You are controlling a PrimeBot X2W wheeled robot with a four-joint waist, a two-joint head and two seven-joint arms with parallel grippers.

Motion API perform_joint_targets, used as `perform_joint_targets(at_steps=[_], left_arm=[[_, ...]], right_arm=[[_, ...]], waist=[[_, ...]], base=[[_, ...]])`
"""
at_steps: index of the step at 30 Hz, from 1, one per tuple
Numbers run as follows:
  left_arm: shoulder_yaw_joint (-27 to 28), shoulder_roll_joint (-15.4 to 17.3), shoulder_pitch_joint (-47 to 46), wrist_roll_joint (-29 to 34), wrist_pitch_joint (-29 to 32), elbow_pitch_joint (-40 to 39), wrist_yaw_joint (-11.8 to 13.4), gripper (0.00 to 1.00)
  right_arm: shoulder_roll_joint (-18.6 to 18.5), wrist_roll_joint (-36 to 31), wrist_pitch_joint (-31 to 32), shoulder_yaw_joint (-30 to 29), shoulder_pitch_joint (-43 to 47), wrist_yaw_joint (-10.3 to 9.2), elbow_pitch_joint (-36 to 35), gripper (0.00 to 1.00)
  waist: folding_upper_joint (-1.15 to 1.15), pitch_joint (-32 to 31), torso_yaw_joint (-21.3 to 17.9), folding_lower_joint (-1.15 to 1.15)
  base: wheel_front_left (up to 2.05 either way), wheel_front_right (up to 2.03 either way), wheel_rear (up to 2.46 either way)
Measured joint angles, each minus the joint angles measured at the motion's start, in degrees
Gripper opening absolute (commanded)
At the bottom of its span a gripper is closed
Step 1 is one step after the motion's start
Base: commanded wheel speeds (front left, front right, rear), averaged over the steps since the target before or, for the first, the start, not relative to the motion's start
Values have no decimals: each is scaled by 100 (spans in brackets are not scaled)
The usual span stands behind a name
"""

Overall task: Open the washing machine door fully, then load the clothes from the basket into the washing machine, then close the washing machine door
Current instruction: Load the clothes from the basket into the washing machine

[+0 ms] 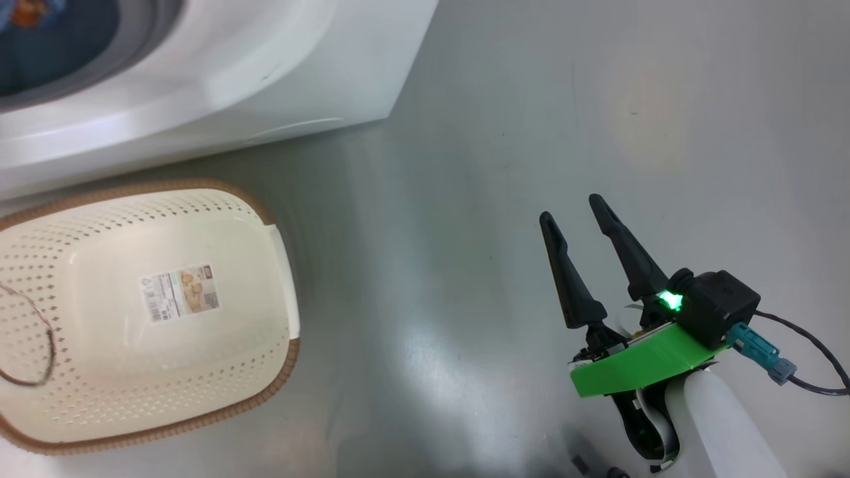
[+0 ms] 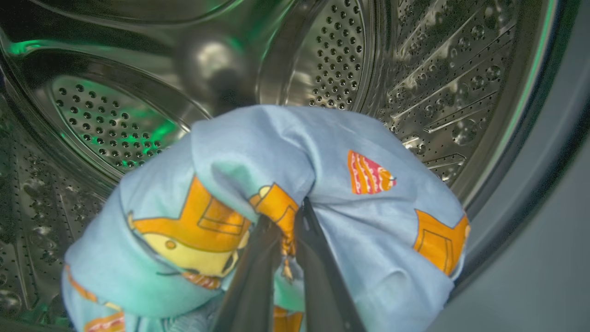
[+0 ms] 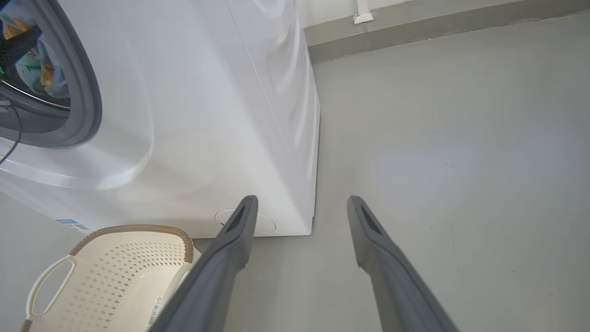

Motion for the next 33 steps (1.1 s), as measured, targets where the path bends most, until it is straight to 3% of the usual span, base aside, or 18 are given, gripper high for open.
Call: perform_joint_targets(at_steps=[22, 33], left_arm=[[-918, 705, -2232, -443, 187, 1215, 0, 0], [-1314, 873, -3300, -622, 185, 1727, 0, 0]], right_arm=[[7, 97, 0, 230, -14, 0, -175, 100], [10, 105, 0, 416, -15, 0, -201, 100]], waist=[[0, 836, -295, 0], [0, 997, -502, 0]], base=[[0, 0, 0], [0, 0, 0]])
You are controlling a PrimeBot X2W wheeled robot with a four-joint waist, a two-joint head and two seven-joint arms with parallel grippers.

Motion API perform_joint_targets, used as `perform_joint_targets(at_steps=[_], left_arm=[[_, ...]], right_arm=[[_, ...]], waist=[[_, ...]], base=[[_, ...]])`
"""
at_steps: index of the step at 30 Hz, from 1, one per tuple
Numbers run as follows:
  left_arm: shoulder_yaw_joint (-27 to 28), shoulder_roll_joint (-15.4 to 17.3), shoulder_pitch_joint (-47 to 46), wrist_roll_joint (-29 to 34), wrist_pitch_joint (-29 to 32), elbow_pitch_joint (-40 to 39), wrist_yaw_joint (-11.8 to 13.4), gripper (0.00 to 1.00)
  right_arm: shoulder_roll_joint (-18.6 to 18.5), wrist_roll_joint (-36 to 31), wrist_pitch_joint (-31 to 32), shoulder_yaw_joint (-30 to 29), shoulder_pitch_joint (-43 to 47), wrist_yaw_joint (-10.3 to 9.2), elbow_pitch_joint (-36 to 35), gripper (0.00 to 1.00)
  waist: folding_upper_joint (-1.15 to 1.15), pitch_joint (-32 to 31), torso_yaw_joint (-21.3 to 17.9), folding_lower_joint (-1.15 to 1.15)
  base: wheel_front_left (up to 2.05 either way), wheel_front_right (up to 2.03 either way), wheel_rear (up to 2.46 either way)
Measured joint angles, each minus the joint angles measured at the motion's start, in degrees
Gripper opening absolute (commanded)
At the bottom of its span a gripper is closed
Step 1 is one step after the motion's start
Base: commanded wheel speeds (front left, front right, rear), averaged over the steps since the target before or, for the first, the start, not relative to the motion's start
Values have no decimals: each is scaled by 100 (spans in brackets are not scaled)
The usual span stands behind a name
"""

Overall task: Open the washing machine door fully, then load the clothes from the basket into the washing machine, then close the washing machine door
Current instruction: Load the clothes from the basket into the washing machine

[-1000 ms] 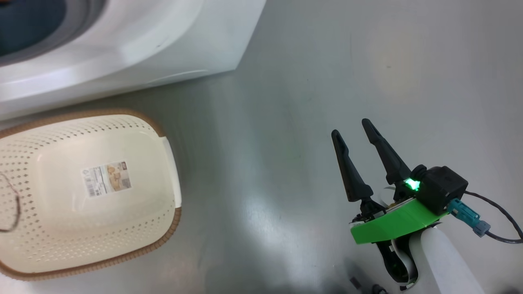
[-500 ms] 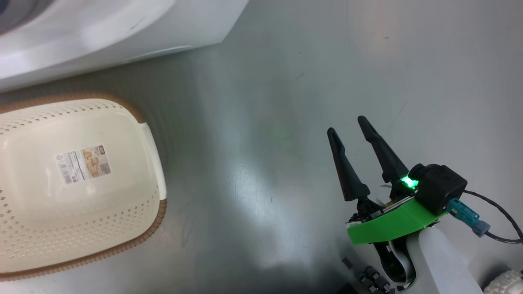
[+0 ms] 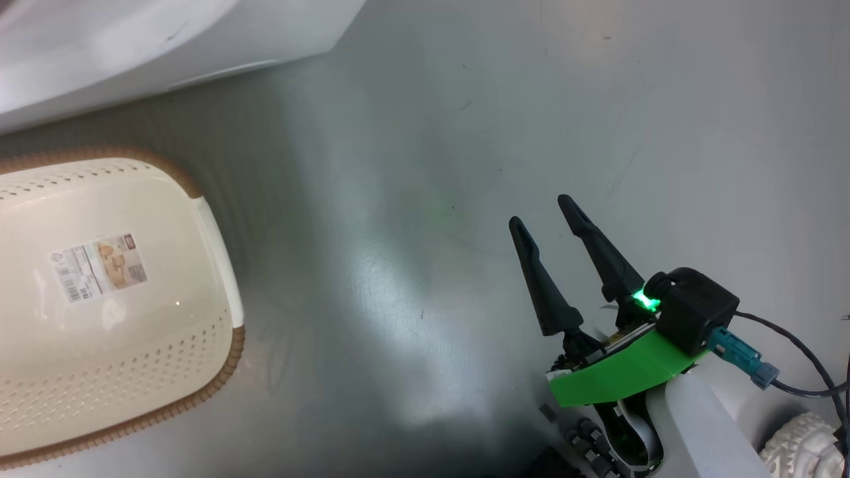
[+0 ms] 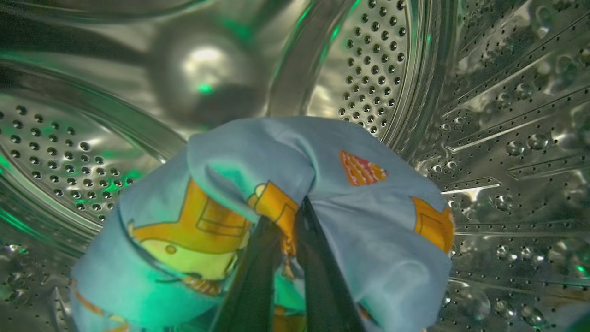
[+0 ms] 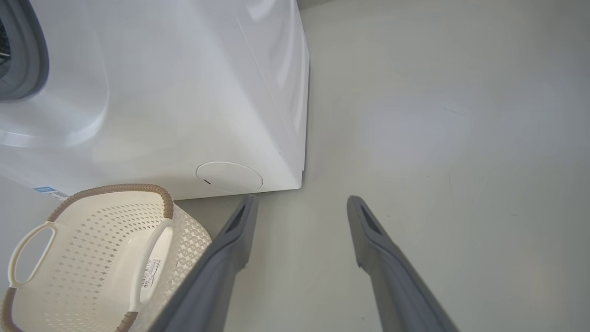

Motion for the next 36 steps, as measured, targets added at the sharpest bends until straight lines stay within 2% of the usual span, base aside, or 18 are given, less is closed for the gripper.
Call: perform_joint_targets(at_steps=[12, 18, 19, 20, 21, 28, 36], left_arm=[[-646, 145, -235, -635, 1177, 660, 0, 0], [-764, 270, -231, -748, 1126, 719, 0, 0], [-780, 280, -230, -748, 1040, 723, 0, 15], [-786, 279, -226, -748, 960, 735, 0, 98], [-809, 278, -219, -747, 903, 745, 0, 100], [-858, 203, -96, -738, 461, 872, 79, 100], [-856, -53, 546, -917, 18, 1096, 154, 100]], right_arm=[[0, 42, 0, 124, 3, 0, 31, 100], [1, 42, 0, 141, 3, 0, 32, 100], [1, 42, 0, 141, 3, 0, 34, 100], [1, 41, 0, 144, 3, 0, 40, 100], [1, 41, 0, 145, 3, 0, 43, 100], [1, 41, 0, 98, 0, 0, 73, 100], [0, -12, 0, -60, -1, 0, 159, 100]], waist=[[0, -11, -118, 0], [0, -51, -100, 0], [0, -59, -95, 0], [0, -70, -92, 0], [0, -80, -88, 0], [0, -187, -50, 0], [0, -532, 55, 0]], base=[[0, 0, 0], [0, 0, 0], [0, 0, 0], [0, 0, 0], [0, 0, 0], [0, 0, 0], [0, 0, 0]])
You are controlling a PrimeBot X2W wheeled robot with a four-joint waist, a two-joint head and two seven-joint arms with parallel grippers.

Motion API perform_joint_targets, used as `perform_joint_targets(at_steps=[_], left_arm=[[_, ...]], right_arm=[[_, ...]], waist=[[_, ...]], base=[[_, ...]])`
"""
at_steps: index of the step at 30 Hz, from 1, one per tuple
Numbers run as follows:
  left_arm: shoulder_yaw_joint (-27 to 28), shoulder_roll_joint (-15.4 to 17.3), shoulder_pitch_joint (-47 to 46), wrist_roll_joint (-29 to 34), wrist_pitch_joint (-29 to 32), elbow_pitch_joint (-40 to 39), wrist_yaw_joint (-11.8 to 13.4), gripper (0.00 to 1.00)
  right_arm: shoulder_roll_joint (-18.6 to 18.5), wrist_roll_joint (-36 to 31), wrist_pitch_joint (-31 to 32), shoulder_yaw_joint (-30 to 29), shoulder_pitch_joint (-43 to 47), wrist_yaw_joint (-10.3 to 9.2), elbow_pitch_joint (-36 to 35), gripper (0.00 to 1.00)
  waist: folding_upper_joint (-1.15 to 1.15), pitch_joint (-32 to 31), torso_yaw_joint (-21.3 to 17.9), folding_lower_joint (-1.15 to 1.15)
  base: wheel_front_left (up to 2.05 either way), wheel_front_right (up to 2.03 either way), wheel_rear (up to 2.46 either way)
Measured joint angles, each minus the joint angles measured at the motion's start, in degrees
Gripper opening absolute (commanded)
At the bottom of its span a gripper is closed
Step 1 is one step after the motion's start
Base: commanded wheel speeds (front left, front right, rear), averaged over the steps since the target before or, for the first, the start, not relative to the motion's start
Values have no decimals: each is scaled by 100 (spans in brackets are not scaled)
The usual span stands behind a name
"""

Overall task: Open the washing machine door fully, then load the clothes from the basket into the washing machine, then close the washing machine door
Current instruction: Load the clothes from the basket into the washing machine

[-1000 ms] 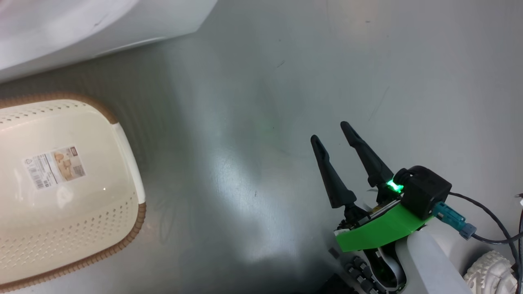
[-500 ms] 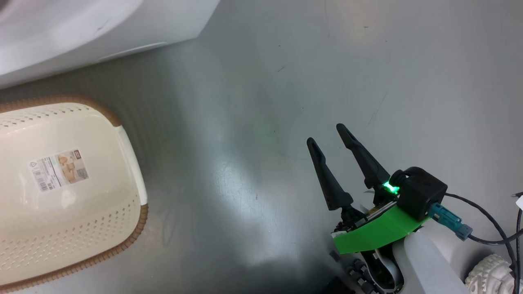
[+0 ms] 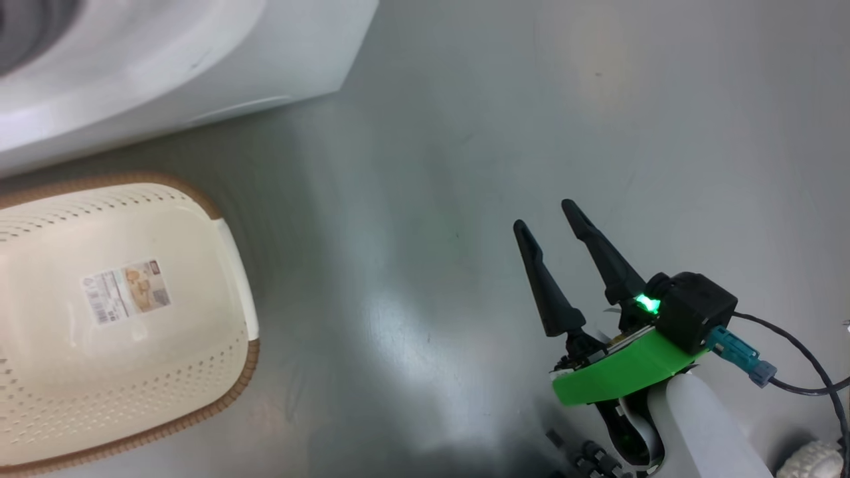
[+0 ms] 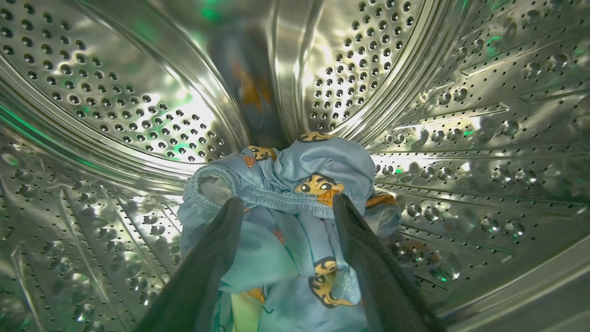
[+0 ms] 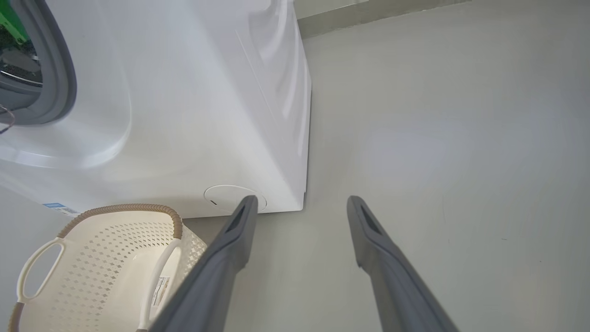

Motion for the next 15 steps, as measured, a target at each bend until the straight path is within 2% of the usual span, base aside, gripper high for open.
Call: perform_joint_targets(at_steps=[15], left_arm=[[7, -381, 842, -135, -379, -58, 67, 100]], right_arm=[[-3, -56, 0, -174, 2, 0, 249, 100]], waist=[[0, -610, 272, 0]], base=[[0, 0, 0]])
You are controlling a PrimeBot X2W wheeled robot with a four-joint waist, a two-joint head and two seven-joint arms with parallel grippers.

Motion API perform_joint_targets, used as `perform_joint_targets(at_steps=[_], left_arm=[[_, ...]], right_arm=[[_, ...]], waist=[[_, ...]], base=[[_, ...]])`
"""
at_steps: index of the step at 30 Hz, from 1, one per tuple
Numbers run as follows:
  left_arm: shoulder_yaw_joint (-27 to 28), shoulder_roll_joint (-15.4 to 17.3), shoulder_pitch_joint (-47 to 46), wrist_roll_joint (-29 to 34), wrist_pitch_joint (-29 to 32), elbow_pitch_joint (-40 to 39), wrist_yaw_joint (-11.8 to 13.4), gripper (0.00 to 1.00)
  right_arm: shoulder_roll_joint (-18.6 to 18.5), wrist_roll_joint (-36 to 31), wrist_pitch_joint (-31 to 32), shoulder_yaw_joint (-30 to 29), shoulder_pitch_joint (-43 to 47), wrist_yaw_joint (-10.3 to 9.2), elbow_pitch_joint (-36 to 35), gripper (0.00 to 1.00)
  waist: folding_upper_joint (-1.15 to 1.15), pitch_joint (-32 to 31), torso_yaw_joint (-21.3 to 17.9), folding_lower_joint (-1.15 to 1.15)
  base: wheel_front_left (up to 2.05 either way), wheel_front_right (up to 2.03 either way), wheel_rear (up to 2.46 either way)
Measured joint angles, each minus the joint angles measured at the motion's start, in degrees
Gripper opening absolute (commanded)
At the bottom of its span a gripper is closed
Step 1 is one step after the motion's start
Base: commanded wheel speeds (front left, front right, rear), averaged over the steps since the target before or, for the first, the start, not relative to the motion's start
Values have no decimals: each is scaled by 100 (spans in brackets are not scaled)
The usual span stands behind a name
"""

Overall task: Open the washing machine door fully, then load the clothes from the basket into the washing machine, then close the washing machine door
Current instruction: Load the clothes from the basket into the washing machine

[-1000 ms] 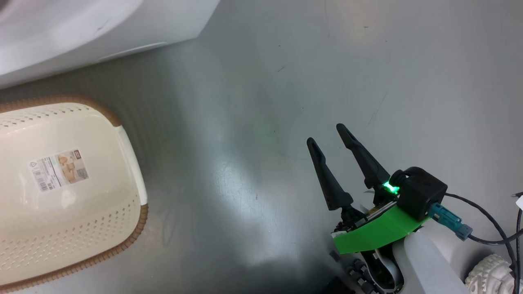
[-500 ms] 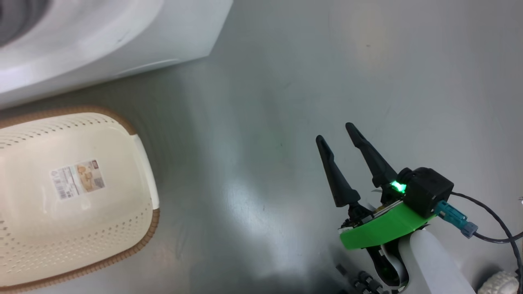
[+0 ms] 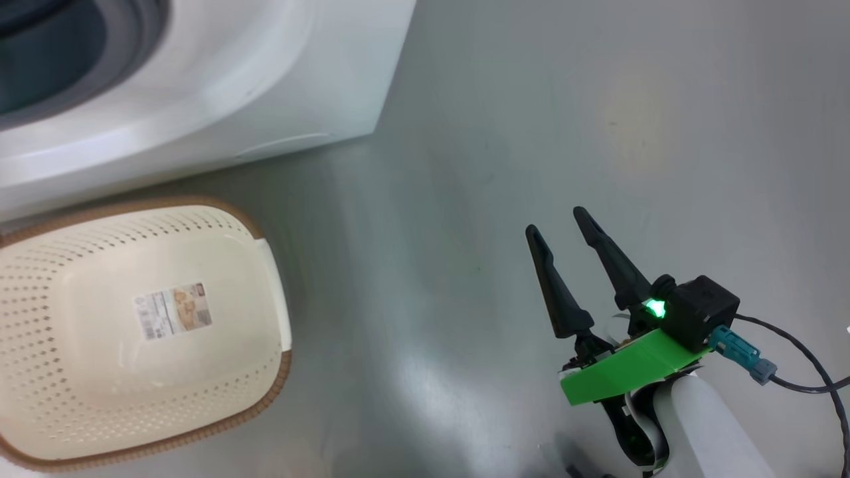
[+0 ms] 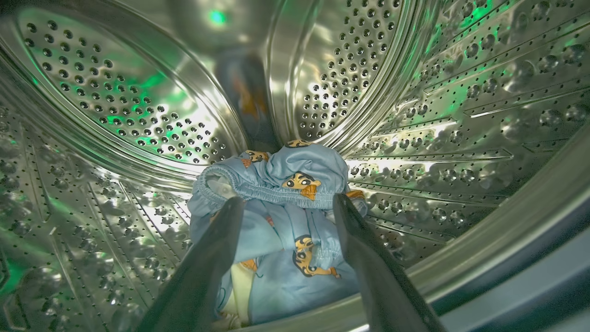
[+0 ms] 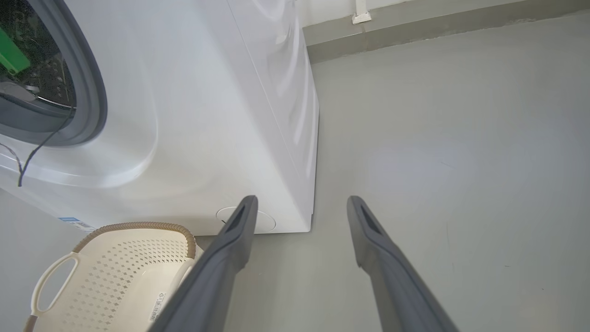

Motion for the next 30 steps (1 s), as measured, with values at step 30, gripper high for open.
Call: perform_joint_targets(at_steps=[30], left_arm=[[1293, -595, 3627, 620, -94, -2909, 546, 100]], right_arm=[[-4, -146, 0, -548, 547, 0, 439, 100]], waist=[[0, -1730, 471, 0]], base=[[0, 0, 0]])
